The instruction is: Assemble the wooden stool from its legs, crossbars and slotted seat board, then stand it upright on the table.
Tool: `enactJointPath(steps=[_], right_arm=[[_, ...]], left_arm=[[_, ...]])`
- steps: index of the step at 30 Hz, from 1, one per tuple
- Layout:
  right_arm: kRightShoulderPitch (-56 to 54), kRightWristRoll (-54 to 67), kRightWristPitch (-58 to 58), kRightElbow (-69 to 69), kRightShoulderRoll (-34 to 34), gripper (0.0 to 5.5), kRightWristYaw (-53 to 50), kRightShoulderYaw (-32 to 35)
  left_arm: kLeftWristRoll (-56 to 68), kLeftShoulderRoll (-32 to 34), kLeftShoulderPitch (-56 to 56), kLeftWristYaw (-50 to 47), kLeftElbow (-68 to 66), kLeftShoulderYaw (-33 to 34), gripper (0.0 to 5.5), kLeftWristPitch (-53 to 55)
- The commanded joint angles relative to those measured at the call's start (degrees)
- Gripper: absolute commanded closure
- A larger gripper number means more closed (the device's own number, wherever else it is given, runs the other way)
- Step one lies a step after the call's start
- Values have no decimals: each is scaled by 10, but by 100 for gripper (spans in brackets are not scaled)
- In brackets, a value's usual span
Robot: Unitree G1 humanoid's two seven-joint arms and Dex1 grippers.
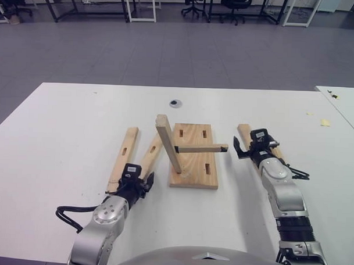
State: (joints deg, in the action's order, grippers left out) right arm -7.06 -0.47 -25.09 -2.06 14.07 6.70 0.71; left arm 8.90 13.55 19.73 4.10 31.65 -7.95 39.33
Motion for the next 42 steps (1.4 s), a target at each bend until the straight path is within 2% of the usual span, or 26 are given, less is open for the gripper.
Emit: enactJointPath(steps=[1,4,9,12,14,16,20,24,27,32,42], right_arm=[[-13,-2,-19,-15,-4,53,-7,6],[-18,0,-28,-26,-6,53,-8,9],[-23,13,-34,-26,-14,53,-7,23],[-47,57,-43,-40,2,53,12,75],[-95,139,-76,-58,17,53,54,131],[-151,217,-119,-68,27,53,88,165],[-293,432,-239,-65,-43,53,56,235],[-418,575,-297,-4,-93,53,18,255],[-428,623,-306,29,-112,53,-26,269],[-445,696,-307,54,-109,53,-67,290],[-416,824,-320,41,-70,236,-164,292]], left_arm=[[-11,12,-4,11,2,-9,299,16],[-14,15,-5,16,1,-8,340,22],[-6,15,-19,27,-5,2,343,17],[42,7,-97,36,23,82,343,15],[94,31,-216,47,26,167,343,33],[127,61,-298,70,19,201,343,46],[124,115,-369,174,-37,161,343,-32],[113,113,-440,264,-100,103,343,-146],[116,87,-451,288,-108,73,343,-193],[90,85,-420,310,-108,32,343,-241],[71,78,-421,303,-134,35,343,-283]])
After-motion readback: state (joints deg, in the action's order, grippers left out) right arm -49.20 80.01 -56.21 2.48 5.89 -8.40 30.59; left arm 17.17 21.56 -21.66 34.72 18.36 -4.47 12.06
